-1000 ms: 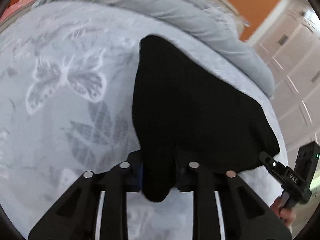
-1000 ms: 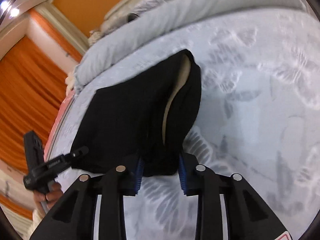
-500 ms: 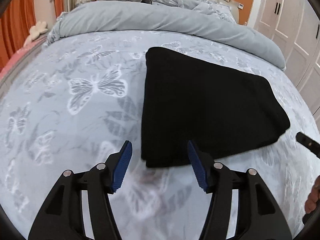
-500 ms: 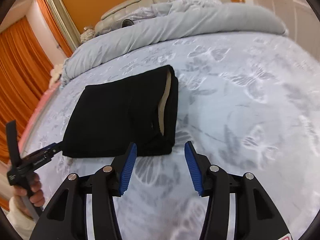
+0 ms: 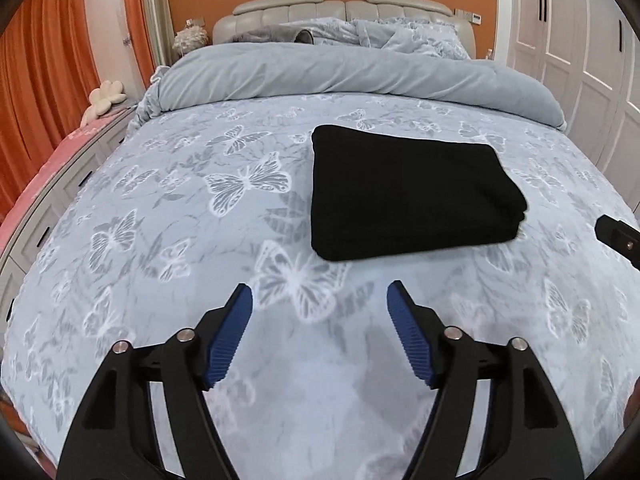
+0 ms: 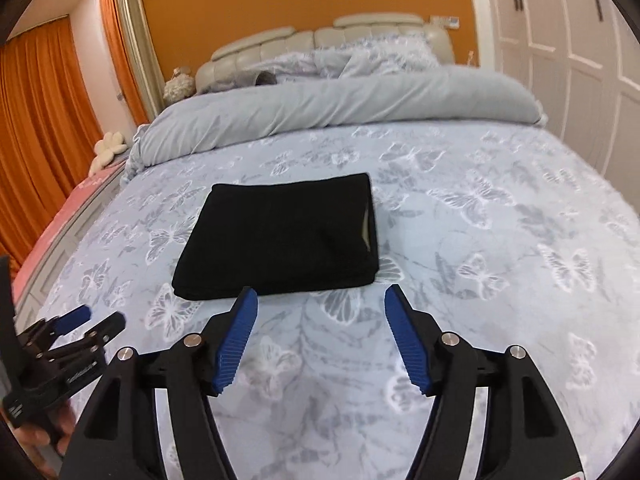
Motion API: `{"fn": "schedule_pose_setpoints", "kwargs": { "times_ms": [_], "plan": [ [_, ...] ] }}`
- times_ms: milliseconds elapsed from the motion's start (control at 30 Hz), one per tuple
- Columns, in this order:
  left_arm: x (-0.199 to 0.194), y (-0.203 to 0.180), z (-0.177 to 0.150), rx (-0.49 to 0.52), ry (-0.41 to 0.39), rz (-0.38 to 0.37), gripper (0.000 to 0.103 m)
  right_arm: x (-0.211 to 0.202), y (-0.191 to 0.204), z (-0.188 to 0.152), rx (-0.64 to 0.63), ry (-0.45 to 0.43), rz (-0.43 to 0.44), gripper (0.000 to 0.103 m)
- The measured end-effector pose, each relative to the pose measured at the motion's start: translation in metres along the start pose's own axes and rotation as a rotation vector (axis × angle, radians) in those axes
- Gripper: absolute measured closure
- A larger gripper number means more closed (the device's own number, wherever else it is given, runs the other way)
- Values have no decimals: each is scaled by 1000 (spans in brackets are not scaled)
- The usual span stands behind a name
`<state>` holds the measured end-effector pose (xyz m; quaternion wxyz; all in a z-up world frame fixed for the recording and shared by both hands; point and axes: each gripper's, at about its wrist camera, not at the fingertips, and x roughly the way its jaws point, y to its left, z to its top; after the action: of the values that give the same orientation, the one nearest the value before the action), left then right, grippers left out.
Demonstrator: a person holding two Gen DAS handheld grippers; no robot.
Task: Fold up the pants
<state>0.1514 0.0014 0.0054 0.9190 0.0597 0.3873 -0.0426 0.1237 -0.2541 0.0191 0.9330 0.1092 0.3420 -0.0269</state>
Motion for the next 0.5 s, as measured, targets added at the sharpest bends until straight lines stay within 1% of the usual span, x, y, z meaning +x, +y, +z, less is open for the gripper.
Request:
{"fn": "schedule_pose_setpoints", "kwargs": {
  "times_ms": [67,200,300,367,500],
  "plan": [
    [-13,1,-12,-15,-7,-8,22,-10,2,-11,0,-19,-14,38],
    [-25,0,-34,-46,-18,-3,19,-20,0,-34,25,-28,-32,38],
    [-22,-2,-46,-58,-35,7,16,-13,-2,-47,41,-3,-45,38],
    [-20,-6,-48,-35,-34,-5,16,-7,0,-50,24,8,-53,38],
    [-25,-14,-49,11,-104,37,16,-2,6,-58,-25,8,-90,38]
  ]
}}
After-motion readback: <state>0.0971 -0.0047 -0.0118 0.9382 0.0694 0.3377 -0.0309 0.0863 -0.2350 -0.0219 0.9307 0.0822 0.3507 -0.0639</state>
